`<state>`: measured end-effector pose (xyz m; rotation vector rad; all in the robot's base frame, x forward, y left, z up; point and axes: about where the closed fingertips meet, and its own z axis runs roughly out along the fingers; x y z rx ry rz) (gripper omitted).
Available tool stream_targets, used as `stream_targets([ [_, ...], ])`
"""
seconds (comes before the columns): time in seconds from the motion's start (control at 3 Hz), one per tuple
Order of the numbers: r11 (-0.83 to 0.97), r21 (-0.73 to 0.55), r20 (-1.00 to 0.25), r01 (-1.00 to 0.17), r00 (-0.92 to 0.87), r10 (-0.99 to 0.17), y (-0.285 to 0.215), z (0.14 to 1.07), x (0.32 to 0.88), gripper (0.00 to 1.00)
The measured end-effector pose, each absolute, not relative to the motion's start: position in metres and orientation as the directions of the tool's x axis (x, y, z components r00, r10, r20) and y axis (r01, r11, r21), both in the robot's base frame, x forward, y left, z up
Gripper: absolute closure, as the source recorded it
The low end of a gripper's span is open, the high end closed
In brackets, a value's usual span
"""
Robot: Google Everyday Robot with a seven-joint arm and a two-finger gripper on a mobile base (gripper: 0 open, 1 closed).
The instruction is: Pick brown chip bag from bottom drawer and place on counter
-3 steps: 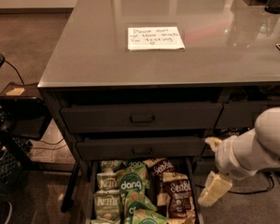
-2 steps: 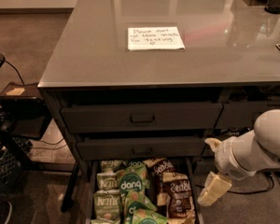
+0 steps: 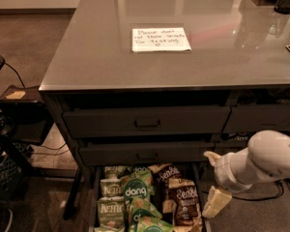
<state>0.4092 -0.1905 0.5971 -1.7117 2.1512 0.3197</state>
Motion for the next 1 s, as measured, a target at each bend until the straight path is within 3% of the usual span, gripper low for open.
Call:
stream_targets([
  [1.0,0.148,0.028,-0.517,-0.989,-0.141,-0.844,-0.200,0.392,0.444,0.00],
])
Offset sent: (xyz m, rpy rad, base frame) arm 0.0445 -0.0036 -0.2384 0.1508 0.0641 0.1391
